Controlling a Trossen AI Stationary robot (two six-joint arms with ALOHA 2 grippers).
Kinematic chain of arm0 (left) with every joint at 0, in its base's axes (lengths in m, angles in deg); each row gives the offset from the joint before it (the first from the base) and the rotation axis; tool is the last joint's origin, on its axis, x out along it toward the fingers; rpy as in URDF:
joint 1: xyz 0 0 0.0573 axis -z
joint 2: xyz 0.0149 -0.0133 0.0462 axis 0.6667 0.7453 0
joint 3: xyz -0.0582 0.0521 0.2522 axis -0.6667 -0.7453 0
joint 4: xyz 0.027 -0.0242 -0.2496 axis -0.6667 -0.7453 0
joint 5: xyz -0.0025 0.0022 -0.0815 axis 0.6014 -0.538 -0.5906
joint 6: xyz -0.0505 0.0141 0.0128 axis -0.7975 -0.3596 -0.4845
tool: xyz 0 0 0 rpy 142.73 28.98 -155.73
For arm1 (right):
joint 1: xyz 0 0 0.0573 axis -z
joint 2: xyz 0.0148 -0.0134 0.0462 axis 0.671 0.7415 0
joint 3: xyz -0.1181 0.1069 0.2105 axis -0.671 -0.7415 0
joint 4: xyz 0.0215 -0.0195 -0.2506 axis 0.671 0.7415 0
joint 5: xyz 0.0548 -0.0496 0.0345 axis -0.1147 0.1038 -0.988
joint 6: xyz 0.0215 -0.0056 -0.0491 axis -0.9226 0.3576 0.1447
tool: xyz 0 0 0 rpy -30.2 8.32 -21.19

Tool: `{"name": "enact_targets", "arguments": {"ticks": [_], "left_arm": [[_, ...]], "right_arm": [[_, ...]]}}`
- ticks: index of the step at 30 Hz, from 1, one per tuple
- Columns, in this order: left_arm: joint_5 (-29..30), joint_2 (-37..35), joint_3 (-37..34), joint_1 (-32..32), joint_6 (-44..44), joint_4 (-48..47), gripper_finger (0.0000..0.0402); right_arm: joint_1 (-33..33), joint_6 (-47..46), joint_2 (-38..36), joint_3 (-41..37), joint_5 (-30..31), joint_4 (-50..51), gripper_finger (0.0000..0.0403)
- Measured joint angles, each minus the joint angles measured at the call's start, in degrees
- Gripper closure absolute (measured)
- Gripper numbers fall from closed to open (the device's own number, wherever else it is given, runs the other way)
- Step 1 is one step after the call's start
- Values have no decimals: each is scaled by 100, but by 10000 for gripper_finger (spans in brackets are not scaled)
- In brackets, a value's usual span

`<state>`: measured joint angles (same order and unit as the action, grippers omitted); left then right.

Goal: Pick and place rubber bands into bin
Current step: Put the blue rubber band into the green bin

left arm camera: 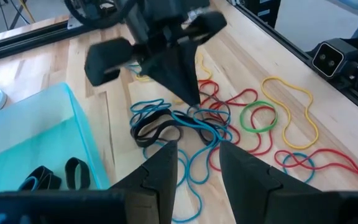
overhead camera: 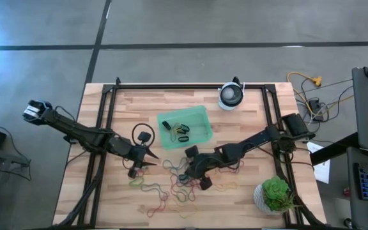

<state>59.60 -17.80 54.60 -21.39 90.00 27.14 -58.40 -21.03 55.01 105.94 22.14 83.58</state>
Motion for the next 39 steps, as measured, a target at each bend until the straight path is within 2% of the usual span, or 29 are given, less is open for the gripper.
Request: {"name": "enact_targets", "arguments": {"ticks": [6,17,24,32,39], "left_arm": [[0,13,0,0,-1,5,297],[0,13,-2,0,-1,7,297],[0,13,-2,0,-1,6,297],[0,13,-9,0,-1,4,297],[0,13,-9,0,-1,4,297]], "right_arm": [[27,-489,58,-20,-278,372,386],[188,-665,133,-99,-276,541,311],[228,-751,135,-154,-122,627,287],[248,-792,135,-272,-98,618,300],[246,-678,135,-280,-58,616,343]]}}
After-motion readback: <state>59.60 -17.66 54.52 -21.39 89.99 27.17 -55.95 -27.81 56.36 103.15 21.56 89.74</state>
